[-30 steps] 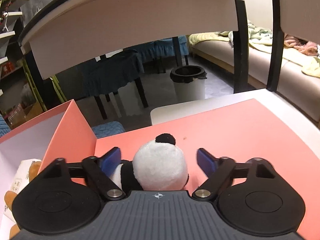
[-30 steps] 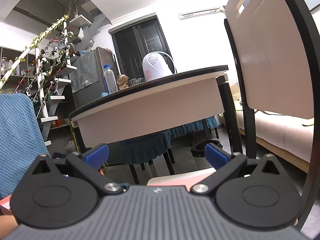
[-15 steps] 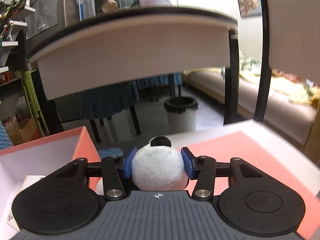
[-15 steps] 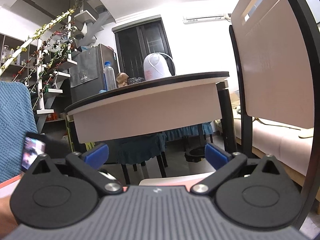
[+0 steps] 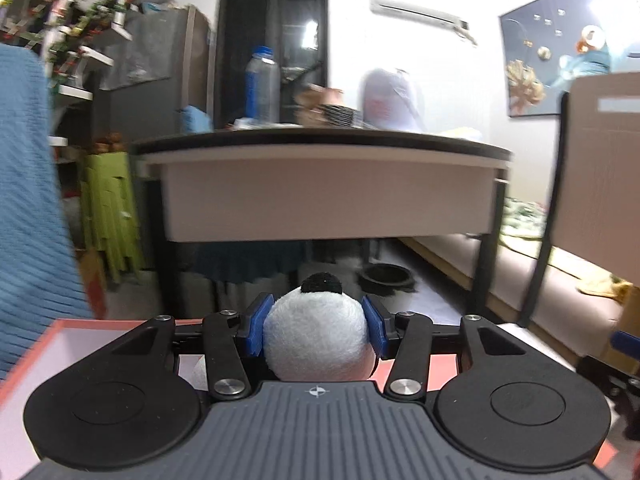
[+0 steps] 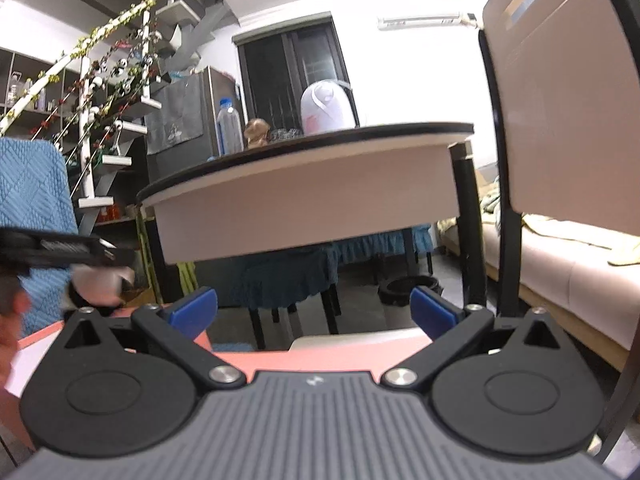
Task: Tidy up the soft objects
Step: 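Place the panda plush into the pink box and open the left gripper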
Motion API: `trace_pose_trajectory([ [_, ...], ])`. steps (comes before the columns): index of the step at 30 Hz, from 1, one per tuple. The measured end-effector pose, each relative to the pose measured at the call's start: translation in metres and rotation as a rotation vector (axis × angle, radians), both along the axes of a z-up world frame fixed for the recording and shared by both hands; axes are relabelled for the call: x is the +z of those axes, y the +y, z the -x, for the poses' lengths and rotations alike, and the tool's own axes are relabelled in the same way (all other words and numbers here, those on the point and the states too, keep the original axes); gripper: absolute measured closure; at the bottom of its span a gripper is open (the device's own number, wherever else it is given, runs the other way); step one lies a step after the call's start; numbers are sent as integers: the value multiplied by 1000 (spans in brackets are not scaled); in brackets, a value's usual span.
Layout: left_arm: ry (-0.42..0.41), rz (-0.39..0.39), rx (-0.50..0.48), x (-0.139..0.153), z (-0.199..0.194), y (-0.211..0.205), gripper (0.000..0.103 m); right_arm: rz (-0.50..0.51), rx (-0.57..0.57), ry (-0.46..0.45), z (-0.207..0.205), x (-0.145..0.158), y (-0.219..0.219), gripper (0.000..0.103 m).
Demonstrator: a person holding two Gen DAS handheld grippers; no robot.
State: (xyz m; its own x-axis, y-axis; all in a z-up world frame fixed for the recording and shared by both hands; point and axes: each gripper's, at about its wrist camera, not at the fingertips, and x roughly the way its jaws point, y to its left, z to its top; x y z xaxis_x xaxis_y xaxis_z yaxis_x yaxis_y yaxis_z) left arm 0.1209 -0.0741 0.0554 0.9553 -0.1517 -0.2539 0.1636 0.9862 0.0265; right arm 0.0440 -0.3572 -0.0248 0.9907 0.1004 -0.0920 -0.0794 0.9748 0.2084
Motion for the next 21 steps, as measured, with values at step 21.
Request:
trace_pose_trajectory([
  [21, 256, -19, 354, -58, -27, 169, 48, 40, 123, 102, -30, -16, 59, 0],
])
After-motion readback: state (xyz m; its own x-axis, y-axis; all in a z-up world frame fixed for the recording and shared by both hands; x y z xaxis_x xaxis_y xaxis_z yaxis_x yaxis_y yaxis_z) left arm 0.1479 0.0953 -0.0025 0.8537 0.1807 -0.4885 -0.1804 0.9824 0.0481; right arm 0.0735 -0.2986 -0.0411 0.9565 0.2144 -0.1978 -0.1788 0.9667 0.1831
